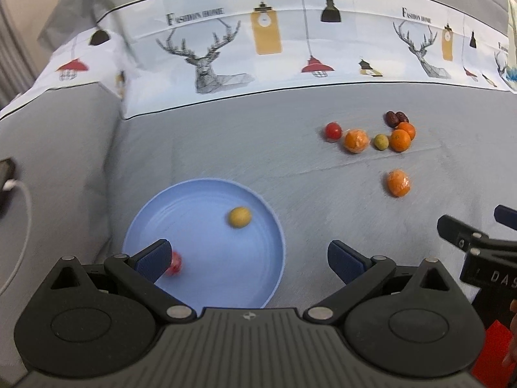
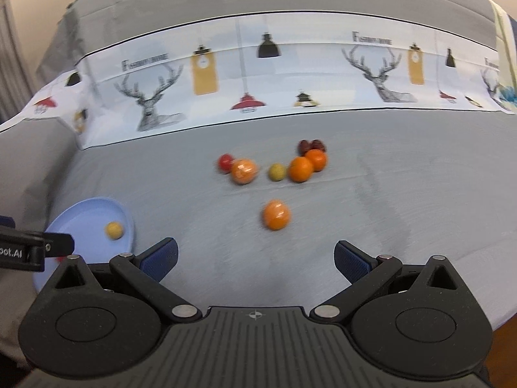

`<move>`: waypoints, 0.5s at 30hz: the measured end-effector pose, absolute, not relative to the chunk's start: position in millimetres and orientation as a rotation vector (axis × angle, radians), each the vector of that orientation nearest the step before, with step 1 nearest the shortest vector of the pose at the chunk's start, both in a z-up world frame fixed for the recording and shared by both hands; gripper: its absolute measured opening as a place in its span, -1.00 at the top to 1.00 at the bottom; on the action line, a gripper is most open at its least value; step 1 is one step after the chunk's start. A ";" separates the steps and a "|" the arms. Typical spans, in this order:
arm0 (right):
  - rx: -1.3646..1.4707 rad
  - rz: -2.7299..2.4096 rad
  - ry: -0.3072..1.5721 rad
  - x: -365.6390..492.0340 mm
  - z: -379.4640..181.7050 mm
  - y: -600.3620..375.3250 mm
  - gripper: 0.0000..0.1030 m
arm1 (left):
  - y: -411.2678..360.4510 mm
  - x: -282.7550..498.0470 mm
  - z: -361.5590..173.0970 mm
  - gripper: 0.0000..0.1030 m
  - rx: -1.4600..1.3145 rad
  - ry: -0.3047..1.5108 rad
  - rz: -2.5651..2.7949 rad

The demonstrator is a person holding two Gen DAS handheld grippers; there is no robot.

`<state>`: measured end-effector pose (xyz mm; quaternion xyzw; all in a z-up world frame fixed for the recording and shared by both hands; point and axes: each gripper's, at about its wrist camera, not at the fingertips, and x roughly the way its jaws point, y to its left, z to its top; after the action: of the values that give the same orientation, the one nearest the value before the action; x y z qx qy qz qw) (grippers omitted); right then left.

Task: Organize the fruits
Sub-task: 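Grasp the wrapped orange with the left tool while the right tool grasps a tangerine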

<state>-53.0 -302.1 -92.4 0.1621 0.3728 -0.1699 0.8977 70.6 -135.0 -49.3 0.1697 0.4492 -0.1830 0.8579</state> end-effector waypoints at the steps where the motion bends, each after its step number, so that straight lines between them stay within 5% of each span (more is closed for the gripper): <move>1: 0.338 -0.362 0.771 -51.5 -93.9 -307.1 -0.98 | -140.2 73.2 -51.3 -0.99 0.361 0.944 -0.389; 15: 0.306 -0.509 0.755 -17.1 -134.4 -383.3 -0.98 | -223.1 114.5 -93.9 -0.99 0.407 0.954 -0.474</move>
<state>-17.1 -383.3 -134.4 0.1470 0.3633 -0.2447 0.8869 114.5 -223.1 -93.9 0.1925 0.4517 -0.2245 0.8417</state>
